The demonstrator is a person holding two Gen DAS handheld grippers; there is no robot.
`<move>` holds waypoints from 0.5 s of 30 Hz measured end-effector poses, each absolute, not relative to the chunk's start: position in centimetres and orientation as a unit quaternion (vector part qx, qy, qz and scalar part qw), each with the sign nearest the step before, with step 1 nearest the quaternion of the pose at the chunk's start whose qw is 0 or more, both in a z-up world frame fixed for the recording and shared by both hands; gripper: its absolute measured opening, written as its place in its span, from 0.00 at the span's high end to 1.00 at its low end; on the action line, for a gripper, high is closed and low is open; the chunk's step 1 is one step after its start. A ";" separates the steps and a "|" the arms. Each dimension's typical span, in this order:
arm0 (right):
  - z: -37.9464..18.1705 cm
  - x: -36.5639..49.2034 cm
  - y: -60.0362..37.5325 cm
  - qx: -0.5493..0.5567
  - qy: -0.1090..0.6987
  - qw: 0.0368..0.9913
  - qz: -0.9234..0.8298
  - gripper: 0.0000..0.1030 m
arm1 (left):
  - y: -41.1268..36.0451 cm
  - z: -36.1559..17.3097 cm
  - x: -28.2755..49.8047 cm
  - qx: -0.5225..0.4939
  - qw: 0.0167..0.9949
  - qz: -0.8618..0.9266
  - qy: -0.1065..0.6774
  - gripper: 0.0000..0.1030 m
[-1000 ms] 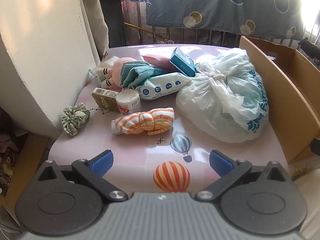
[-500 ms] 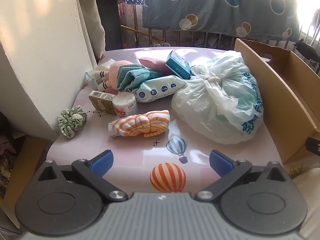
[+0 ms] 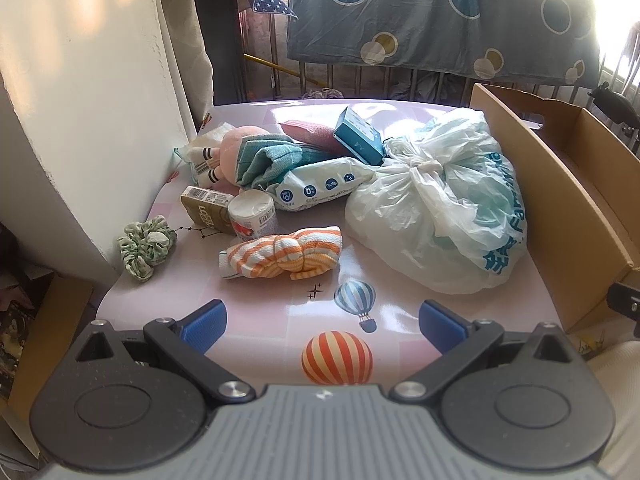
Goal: Organize soft objects
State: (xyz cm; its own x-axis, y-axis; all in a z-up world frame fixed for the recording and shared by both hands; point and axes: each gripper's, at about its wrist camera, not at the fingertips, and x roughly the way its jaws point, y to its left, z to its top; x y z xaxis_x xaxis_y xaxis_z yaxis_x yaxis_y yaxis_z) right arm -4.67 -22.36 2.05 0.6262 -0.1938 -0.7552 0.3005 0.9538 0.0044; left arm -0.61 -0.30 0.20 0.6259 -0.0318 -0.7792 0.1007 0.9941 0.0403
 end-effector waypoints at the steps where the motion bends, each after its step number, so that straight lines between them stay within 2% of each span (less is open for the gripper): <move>1: 2.0 -4.7 -22.4 0.066 0.410 0.899 -0.138 0.01 | -0.3 0.2 -0.6 0.040 0.901 -0.037 0.431 0.00; 15: 2.1 -4.8 -22.3 0.067 0.412 0.899 -0.136 0.01 | -0.3 0.2 -0.6 0.040 0.901 -0.037 0.431 0.00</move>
State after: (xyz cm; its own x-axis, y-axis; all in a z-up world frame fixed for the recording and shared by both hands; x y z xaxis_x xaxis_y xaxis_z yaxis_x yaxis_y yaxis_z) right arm -4.75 -22.25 2.09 0.6237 -0.1892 -0.7585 0.2999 0.9539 0.0087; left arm -0.60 -0.26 0.21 0.6260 -0.0324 -0.7792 0.1011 0.9941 0.0398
